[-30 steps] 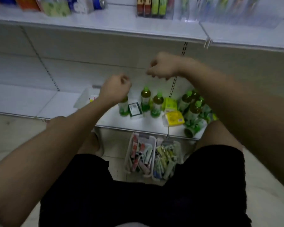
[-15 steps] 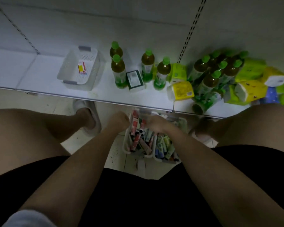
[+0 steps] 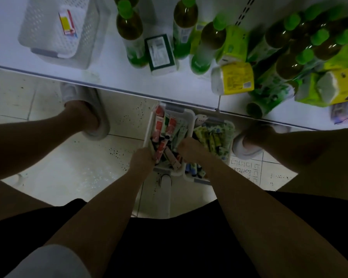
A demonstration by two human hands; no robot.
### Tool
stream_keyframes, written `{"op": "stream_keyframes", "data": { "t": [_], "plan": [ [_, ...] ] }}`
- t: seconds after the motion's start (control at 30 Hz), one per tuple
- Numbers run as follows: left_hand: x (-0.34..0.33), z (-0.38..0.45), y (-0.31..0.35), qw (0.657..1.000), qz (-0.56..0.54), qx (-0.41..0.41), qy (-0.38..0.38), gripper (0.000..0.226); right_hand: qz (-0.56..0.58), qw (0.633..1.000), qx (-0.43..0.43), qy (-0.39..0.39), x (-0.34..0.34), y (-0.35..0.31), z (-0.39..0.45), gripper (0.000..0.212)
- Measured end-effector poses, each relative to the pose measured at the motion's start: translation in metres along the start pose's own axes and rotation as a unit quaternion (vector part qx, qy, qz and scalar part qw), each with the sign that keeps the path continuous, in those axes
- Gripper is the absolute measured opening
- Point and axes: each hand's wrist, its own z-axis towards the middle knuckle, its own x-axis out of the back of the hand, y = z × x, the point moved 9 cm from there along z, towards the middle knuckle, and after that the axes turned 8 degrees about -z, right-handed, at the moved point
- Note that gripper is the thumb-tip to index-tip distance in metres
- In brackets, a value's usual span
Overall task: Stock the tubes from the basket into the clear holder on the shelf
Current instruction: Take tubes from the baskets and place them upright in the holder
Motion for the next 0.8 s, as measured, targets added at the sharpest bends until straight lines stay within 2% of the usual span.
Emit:
{"op": "stream_keyframes", "data": {
  "t": [0.1,0.2,0.3,0.43,0.47,0.53,0.63,0.8],
  "plan": [
    [-0.003,0.002,0.008,0.999,0.024,-0.031,0.007,0.027,0.014,1.000,-0.004,0.014,-0.002,0.004,0.006,0.019],
    [0.013,0.007,0.006,1.000,0.007,-0.021,0.015,0.022,-0.034,0.999,-0.006,0.005,-0.008,-0.001,0.010,0.035],
    [0.037,0.012,-0.003,0.997,-0.071,0.016,0.016,0.030,-0.068,0.998,-0.012,0.013,-0.019,-0.004,0.016,0.034],
    [0.059,0.016,-0.013,0.982,-0.178,0.061,-0.005,0.025,-0.110,0.993,-0.038,0.016,-0.040,-0.001,0.016,0.010],
    [0.063,0.015,-0.016,0.975,-0.211,0.067,-0.007,0.024,-0.112,0.993,-0.044,0.012,-0.046,0.001,0.017,0.012],
    [0.067,0.012,-0.022,0.962,-0.261,0.079,-0.009,0.024,-0.123,0.991,-0.051,-0.006,-0.056,0.001,0.020,0.029],
    [0.067,0.010,-0.031,0.951,-0.298,0.080,-0.015,0.021,-0.118,0.990,-0.074,-0.030,-0.067,0.004,0.023,0.025],
    [0.075,0.014,-0.034,0.933,-0.356,0.056,0.004,0.014,-0.072,0.996,-0.057,-0.003,-0.050,0.003,0.023,0.009]
  ]
}}
